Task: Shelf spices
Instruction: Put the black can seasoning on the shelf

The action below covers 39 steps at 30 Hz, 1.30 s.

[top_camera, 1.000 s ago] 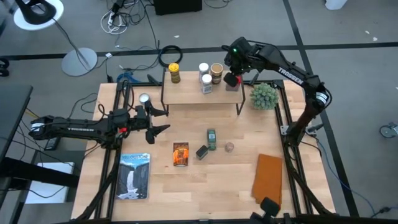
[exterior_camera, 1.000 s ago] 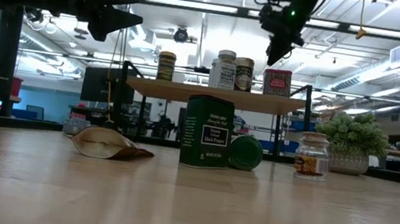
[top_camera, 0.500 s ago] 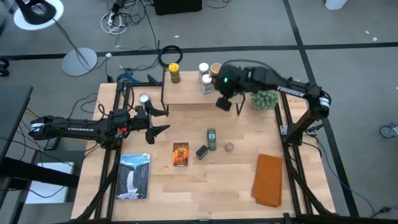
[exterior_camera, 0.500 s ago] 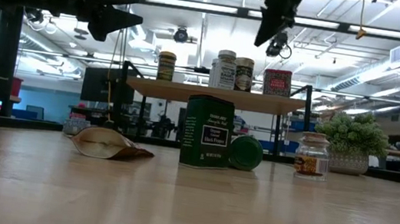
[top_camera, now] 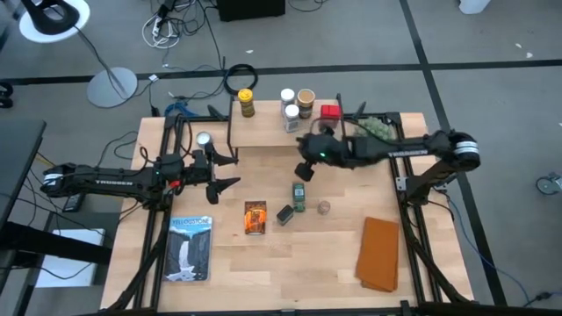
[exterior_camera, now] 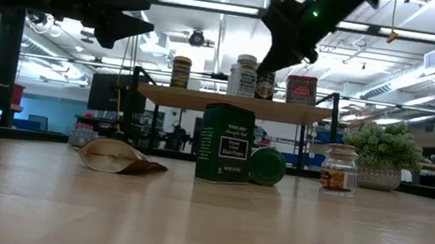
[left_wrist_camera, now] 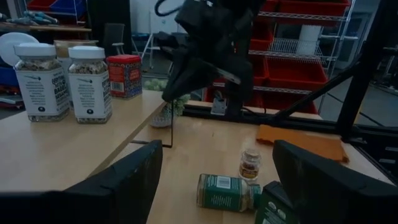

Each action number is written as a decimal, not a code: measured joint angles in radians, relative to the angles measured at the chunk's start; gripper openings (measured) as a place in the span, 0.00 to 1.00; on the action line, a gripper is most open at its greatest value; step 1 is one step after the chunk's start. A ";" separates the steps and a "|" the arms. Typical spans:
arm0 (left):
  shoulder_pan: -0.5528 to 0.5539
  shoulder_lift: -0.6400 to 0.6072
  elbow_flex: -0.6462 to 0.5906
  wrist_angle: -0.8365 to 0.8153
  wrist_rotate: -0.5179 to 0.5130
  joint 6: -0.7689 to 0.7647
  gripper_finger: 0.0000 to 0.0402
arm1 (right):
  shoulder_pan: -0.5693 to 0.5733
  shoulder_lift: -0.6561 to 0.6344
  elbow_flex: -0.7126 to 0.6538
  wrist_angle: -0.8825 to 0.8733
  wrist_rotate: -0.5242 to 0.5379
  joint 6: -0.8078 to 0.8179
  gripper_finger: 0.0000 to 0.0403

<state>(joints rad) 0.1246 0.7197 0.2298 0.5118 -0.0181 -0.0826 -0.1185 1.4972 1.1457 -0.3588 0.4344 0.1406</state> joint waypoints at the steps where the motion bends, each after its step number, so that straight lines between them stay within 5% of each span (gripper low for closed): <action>1: 0.000 0.000 0.000 -0.006 0.000 0.000 0.77 | 0.012 -0.023 -0.050 0.070 0.031 0.017 0.00; 8: 0.000 0.000 0.000 -0.005 0.000 0.027 0.77 | 0.044 -0.054 -0.375 0.800 0.146 -0.010 0.00; 11: 0.000 0.000 0.000 0.000 0.000 0.027 0.77 | 0.027 0.012 -0.410 0.957 0.155 -0.054 0.00; 22: 0.000 0.000 0.000 -0.008 -0.001 0.026 0.77 | -0.028 0.182 -0.295 0.999 0.232 -0.134 0.00; 27: 0.000 0.000 0.000 -0.015 0.000 0.026 0.77 | -0.010 0.179 -0.282 0.980 0.254 -0.134 0.00; 33: 0.000 0.000 0.000 -0.020 -0.001 0.026 0.77 | 0.018 0.154 -0.281 0.906 0.437 -0.127 0.00; 39: 0.000 0.000 0.000 -0.017 -0.001 0.026 0.77 | 0.000 0.151 -0.281 0.870 0.445 -0.081 0.00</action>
<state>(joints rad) 0.1246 0.7193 0.2295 0.4943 -0.0189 -0.0566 -0.1188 1.6485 0.8646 0.5117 0.8796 0.0593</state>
